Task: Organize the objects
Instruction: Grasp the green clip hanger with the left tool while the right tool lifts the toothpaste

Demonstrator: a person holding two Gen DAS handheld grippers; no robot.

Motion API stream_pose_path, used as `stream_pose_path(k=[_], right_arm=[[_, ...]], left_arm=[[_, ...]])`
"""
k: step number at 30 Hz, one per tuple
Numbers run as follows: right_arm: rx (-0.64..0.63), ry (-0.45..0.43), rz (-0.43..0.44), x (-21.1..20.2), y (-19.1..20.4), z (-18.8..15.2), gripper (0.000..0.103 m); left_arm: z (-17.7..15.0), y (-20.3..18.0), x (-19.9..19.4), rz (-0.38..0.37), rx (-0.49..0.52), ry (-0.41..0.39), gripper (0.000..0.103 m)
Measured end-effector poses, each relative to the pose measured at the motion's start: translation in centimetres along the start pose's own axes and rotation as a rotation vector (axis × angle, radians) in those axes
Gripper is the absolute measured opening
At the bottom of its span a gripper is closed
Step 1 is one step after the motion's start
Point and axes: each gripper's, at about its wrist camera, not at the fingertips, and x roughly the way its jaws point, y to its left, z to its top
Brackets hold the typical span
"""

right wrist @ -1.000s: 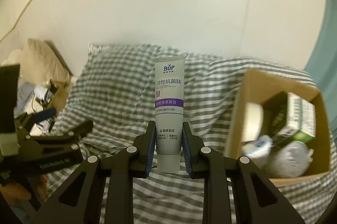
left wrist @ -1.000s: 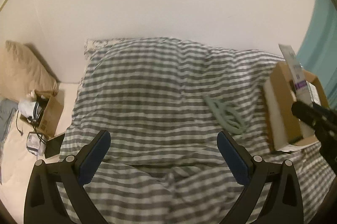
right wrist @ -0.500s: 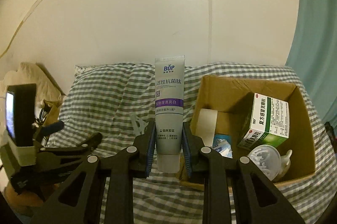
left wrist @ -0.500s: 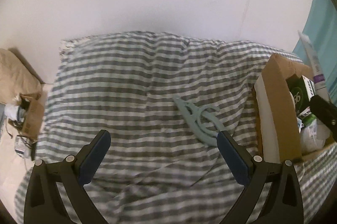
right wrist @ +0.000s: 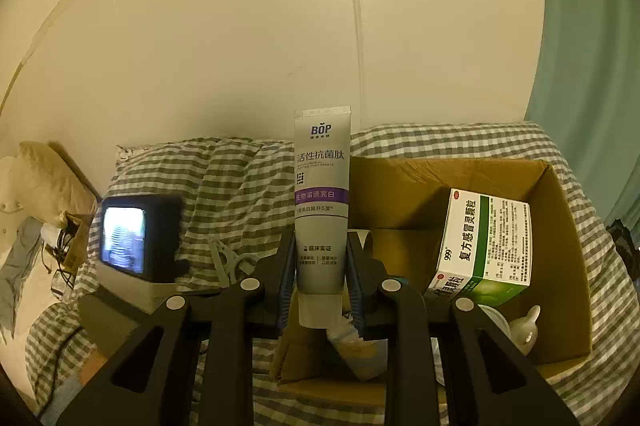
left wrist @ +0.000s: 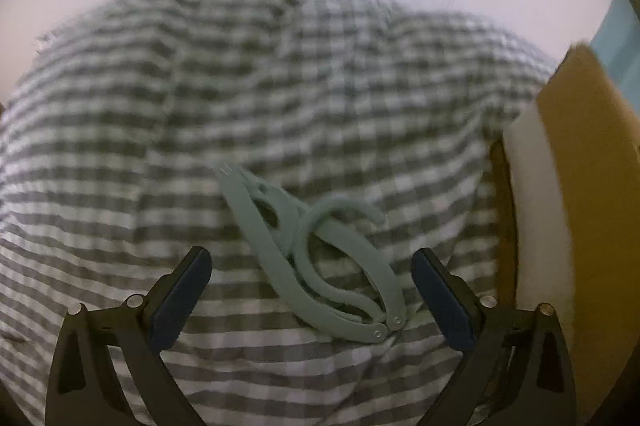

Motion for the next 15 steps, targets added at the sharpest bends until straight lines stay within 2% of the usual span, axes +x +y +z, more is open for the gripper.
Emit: stream_pose_path(k=[1, 2, 5, 9, 11, 15], right_arm=[[-0.001, 0.005, -0.002, 0.2, 0.0, -0.1, 0.023], [-0.003, 0.009, -0.005, 0.4, 0.1, -0.2, 0.023], [-0.012, 0.024, -0.009, 0.9, 0.2, -0.4, 0.023], [-0.022, 0.027, -0.008, 0.8, 0.5, -0.6, 0.023], [-0.025, 0.027, -0.014, 0.5, 0.5, -0.6, 0.023], [-0.027, 0.025, -0.010, -0.9, 0.7, -0.6, 0.023]], left_arm=[[-0.2, -0.1, 0.2, -0.005, 0.009, 0.008, 0.085], [-0.5, -0.3, 0.3, -0.029, 0.021, 0.016, 0.074], [-0.8, -0.3, -0.2, -0.049, 0.033, 0.010, 0.064], [-1.5, 0.4, -1.7, -0.062, 0.032, 0.027, 0.020], [-1.9, 0.8, -2.6, -0.069, 0.036, 0.026, 0.010], [-3.1, 1.7, -6.0, -0.054, 0.035, -0.001, 0.010]])
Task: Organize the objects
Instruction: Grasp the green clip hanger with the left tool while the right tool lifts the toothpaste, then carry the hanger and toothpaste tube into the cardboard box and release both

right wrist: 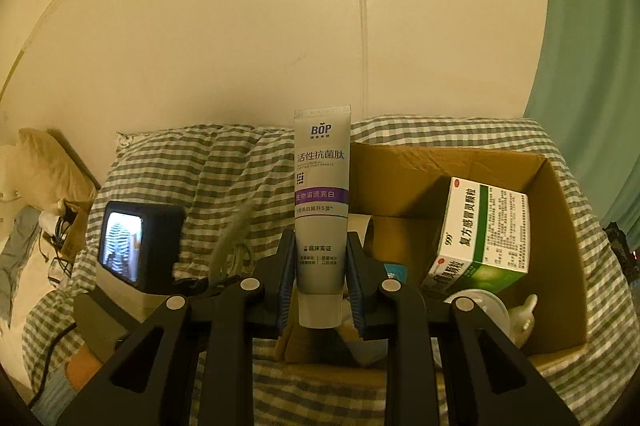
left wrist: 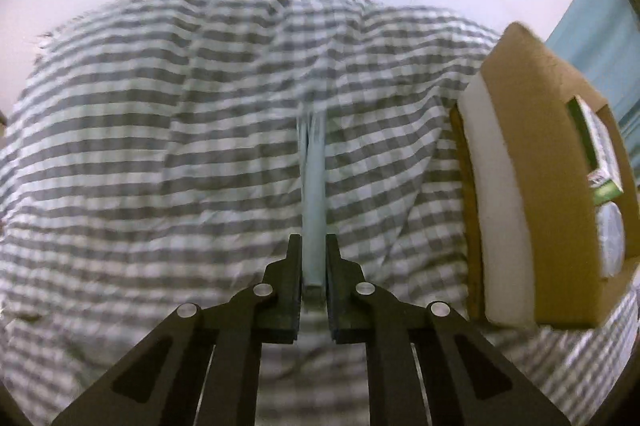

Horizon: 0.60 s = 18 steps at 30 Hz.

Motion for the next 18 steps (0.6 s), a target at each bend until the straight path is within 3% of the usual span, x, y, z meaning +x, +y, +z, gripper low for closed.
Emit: stream_pose_path(k=[10, 18], right_arm=[[-0.022, -0.063, 0.021, -8.5, 0.8, 1.4, 0.023], [-0.049, -0.112, 0.020, -16.0, 0.0, 2.2, 0.023]], left_arm=[[-1.1, -0.3, -10.8, 0.007, 0.011, -0.118, 0.009], [0.9, -4.9, -19.7, -0.045, 0.068, -0.272, 0.009]])
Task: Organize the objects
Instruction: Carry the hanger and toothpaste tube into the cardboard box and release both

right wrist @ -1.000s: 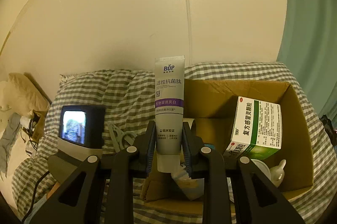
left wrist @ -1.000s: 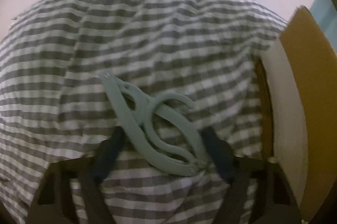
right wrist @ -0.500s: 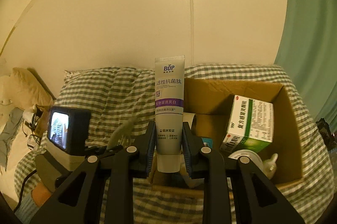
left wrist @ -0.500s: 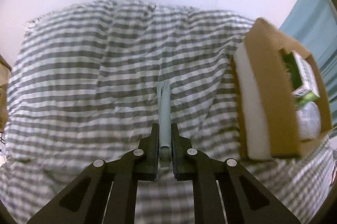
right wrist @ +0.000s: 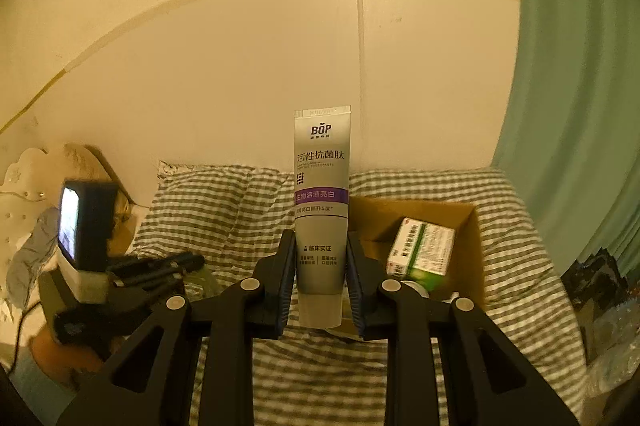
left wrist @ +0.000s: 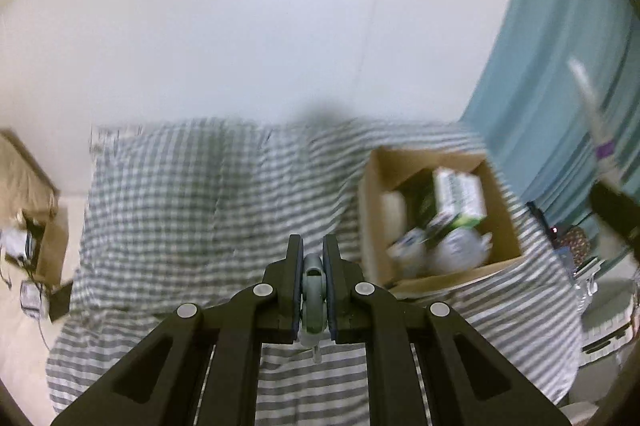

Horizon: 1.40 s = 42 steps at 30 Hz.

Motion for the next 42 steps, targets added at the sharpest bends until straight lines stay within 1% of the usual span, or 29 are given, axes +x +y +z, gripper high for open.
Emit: stream_pose_path(k=[2, 5, 7, 9, 13, 16, 19, 21, 24, 27, 31, 34, 37, 38, 39, 40, 41, 42], right_arm=[[-0.022, -0.011, -0.024, -1.7, -0.3, 0.3, 0.023], [-0.033, -0.030, -0.048, -3.9, -1.3, 0.7, 0.023], [-0.048, -0.045, -0.072, -5.3, -1.9, 1.2, 0.023], [-0.071, -0.055, -0.109, -6.0, -2.7, 1.7, 0.023], [-0.073, -0.057, -0.127, -5.6, -4.7, 2.9, 0.023], [-0.087, -0.046, -0.144, -4.0, -6.1, 3.8, 0.023], [-0.084, -0.013, -0.146, -0.8, -7.5, 4.6, 0.023], [-0.083, 0.009, -0.151, 1.1, -8.7, 4.5, 0.023], [-0.066, 0.072, -0.142, 5.2, -10.3, 4.2, 0.023], [-0.045, 0.155, -0.130, 9.2, -11.7, 2.9, 0.023], [-0.018, 0.243, -0.130, 12.9, -13.8, 0.8, 0.023], [0.043, 0.282, -0.111, 14.3, -15.4, -0.3, 0.023], [0.065, 0.303, -0.113, 15.0, -16.3, -1.0, 0.023], [0.065, 0.318, -0.121, 15.3, -16.4, -1.0, 0.023], [0.065, 0.323, -0.119, 15.3, -16.2, -0.9, 0.024], [0.070, 0.319, -0.116, 15.2, -15.7, -0.8, 0.028], [0.077, 0.313, -0.116, 15.2, -15.6, -0.7, 0.032], [0.081, 0.307, -0.116, 15.3, -15.7, -0.5, 0.042]], left_arm=[[1.2, -1.9, -1.8, -0.027, 0.017, -0.034, 0.009], [2.7, -4.4, -3.0, -0.042, 0.061, -0.063, 0.009], [3.8, -6.1, -3.7, -0.072, 0.073, -0.076, 0.009], [5.0, -7.8, -3.6, -0.107, 0.075, -0.082, 0.009], [6.6, -10.9, -2.6, -0.114, 0.121, -0.098, 0.009], [7.4, -12.4, -0.2, -0.108, 0.147, -0.083, 0.009], [7.3, -13.2, 2.8, -0.083, 0.171, -0.056, 0.009], [6.9, -13.5, 5.2, -0.073, 0.179, -0.031, 0.009], [6.3, -13.6, 8.4, -0.083, 0.167, 0.015, 0.009], [5.7, -13.7, 11.3, -0.073, 0.157, 0.050, 0.009], [4.8, -13.8, 13.6, -0.075, 0.132, 0.075, 0.010], [4.4, -14.0, 14.8, -0.079, 0.120, 0.102, 0.010], [4.3, -13.8, 15.1, -0.096, 0.090, 0.125, 0.013], [4.4, -13.7, 14.9, -0.091, 0.084, 0.128, 0.020], [4.4, -13.6, 14.8, -0.078, 0.080, 0.130, 0.037], [4.6, -13.5, 14.5, -0.060, 0.075, 0.126, 0.049], [4.8, -13.3, 14.1, -0.043, 0.068, 0.118, 0.072], [5.0, -12.8, 13.3, -0.017, 0.050, 0.097, 0.082]])
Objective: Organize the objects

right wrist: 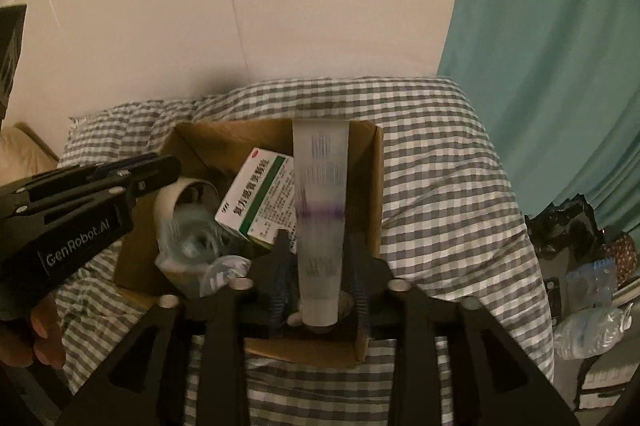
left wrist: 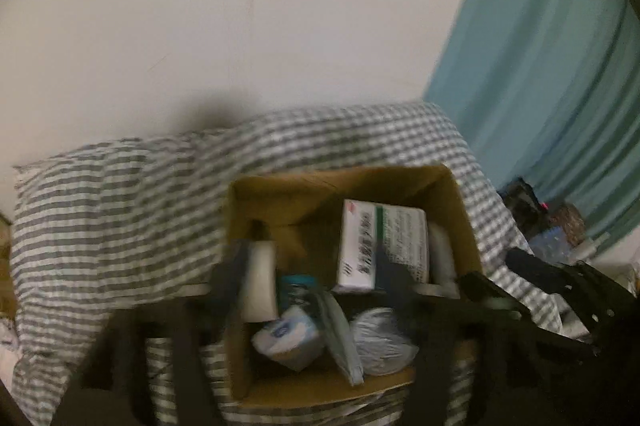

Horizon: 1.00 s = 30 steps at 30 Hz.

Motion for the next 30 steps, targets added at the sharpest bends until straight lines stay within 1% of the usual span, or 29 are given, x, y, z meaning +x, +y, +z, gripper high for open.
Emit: stream_pose_path(k=[1, 3, 5, 7, 8, 9, 11, 12, 16, 17, 19, 20, 21, 22, 23, 25, 27, 30], right_arm=[[0.004, -0.013, 0.000, -0.3, 0.1, 0.1, 0.048], [-0.007, -0.045, -0.010, -1.2, 0.5, 0.1, 0.049], [-0.040, -0.071, -0.035, -2.4, 1.2, -0.3, 0.050], [-0.054, -0.099, -0.052, -3.6, 1.4, -0.6, 0.053], [-0.055, -0.114, -0.052, -4.4, 1.5, -0.7, 0.054], [-0.055, -0.127, -0.049, -5.1, 1.5, -0.8, 0.056], [-0.062, -0.176, -0.038, -7.1, 1.5, -1.0, 0.057], [-0.068, -0.204, -0.039, -8.4, 1.8, -1.2, 0.059], [-0.063, -0.315, -0.036, -12.8, 1.9, -1.8, 0.070], [-0.054, -0.341, -0.032, -13.9, 1.9, -2.1, 0.072], [-0.045, -0.394, -0.033, -16.0, 1.8, -2.9, 0.081], [-0.045, -0.415, -0.039, -16.8, 1.9, -3.3, 0.084], [-0.049, -0.433, -0.046, -17.4, 1.9, -3.6, 0.090], [-0.059, -0.453, -0.058, -18.2, 2.1, -4.1, 0.093], [-0.067, -0.468, -0.066, -18.6, 2.2, -4.5, 0.095], [-0.063, -0.500, -0.074, -19.0, 2.4, -5.4, 0.103], [-0.045, -0.518, -0.058, -18.5, 2.2, -6.2, 0.103], [-0.027, -0.500, -0.063, -16.6, 2.1, -6.6, 0.103]], left_arm=[[0.1, 0.3, -0.6, 0.006, -0.012, -0.010, 0.083], [0.6, 1.2, -2.2, 0.003, -0.036, -0.020, 0.083], [1.0, 1.9, -3.7, 0.028, -0.051, -0.029, 0.083], [1.3, 2.4, -5.8, 0.058, -0.059, -0.057, 0.084], [1.3, 2.6, -6.9, 0.064, -0.062, -0.073, 0.086], [1.4, 2.8, -8.1, 0.069, -0.063, -0.093, 0.091], [1.2, 2.8, -10.7, 0.081, -0.066, -0.150, 0.097], [0.9, 2.8, -12.4, 0.085, -0.063, -0.195, 0.100], [0.0, 2.7, -16.2, 0.121, -0.035, -0.294, 0.103], [-0.6, 2.7, -17.2, 0.138, -0.030, -0.323, 0.103], [-2.3, 2.5, -19.1, 0.167, -0.019, -0.400, 0.103], [-2.9, 2.6, -19.5, 0.177, -0.017, -0.424, 0.103], [-3.7, 2.5, -19.9, 0.191, -0.012, -0.447, 0.103], [-4.3, 2.4, -20.0, 0.199, -0.007, -0.459, 0.103], [-5.0, 2.4, -20.0, 0.210, -0.006, -0.470, 0.103], [-6.1, 2.6, -19.6, 0.217, -0.014, -0.477, 0.103], [-7.0, 2.8, -19.0, 0.220, -0.019, -0.497, 0.103], [-8.3, 3.5, -17.8, 0.244, -0.046, -0.529, 0.103]])
